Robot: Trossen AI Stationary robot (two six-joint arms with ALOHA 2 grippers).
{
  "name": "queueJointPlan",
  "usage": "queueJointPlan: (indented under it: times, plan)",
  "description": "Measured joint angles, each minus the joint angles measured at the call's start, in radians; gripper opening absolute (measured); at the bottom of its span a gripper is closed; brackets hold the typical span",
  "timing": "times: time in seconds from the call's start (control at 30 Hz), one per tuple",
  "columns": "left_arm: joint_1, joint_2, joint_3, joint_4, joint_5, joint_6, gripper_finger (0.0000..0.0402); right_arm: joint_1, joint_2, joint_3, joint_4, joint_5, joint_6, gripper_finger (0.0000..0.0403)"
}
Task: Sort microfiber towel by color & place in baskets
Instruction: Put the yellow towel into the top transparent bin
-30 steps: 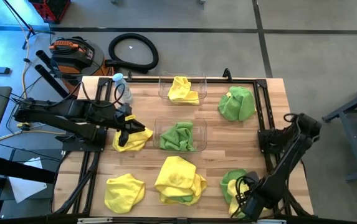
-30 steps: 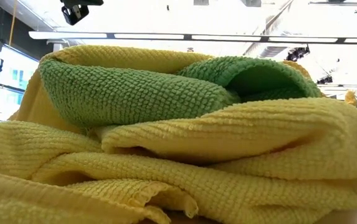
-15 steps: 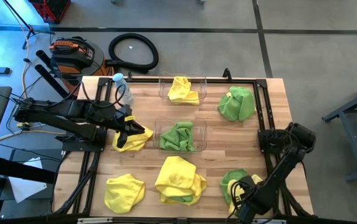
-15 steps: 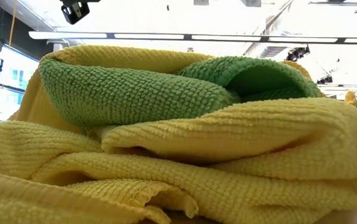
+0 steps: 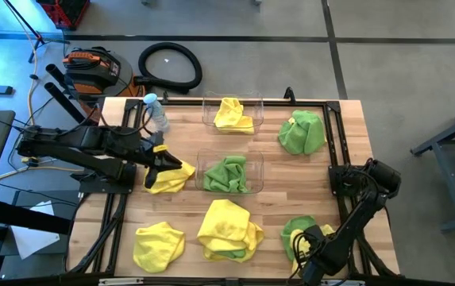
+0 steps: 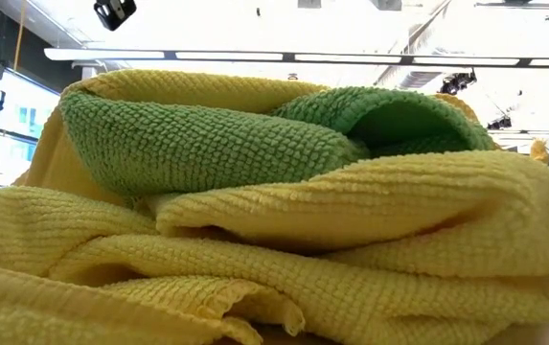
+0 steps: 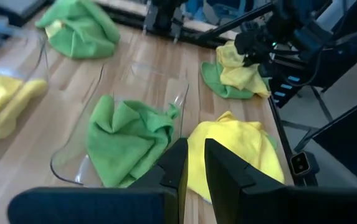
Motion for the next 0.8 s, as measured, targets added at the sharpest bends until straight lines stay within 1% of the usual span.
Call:
queueJointPlan:
  times: [0.07,0.2,0.3,0.43,0.5,0.57,0.67,0.77,0.8]
  plan:
    - [0.0,-0.025,0.0,0.001,-0.001,0.03,0.004,0.0,-0.001,0.005,-0.002,0.001,0.004,0.0016]
    - [0.0,-0.058,0.0,-0.009,-0.023,0.092,0.004,0.0,-0.014,0.076,-0.074,0.028,0.027,0.0003]
    - [0.0,-0.069,0.0,-0.049,-0.028,0.109,0.004,0.0,-0.021,0.175,-0.209,0.09,0.029,0.0005]
    - [0.0,-0.083,0.0,-0.114,-0.032,0.11,0.004,-0.014,-0.025,0.349,-0.434,0.189,0.003,0.0003]
    - [0.001,-0.093,0.0,-0.137,-0.046,0.109,0.004,-0.022,-0.026,0.436,-0.516,0.256,-0.004,0.0002]
    - [0.0,-0.104,0.0,-0.144,-0.055,0.114,0.004,-0.034,-0.046,0.482,-0.504,0.349,-0.044,0.0001]
    - [0.0,-0.122,0.0,-0.148,-0.058,0.136,0.004,-0.059,-0.072,0.53,-0.515,0.53,-0.05,0.0001]
    - [0.001,-0.139,0.0,-0.179,-0.058,0.15,0.004,-0.099,-0.08,0.567,-0.508,0.738,-0.124,0.0001]
    - [0.001,-0.142,0.0,-0.186,-0.058,0.151,0.004,-0.117,-0.081,0.579,-0.509,0.791,-0.156,0.0001]
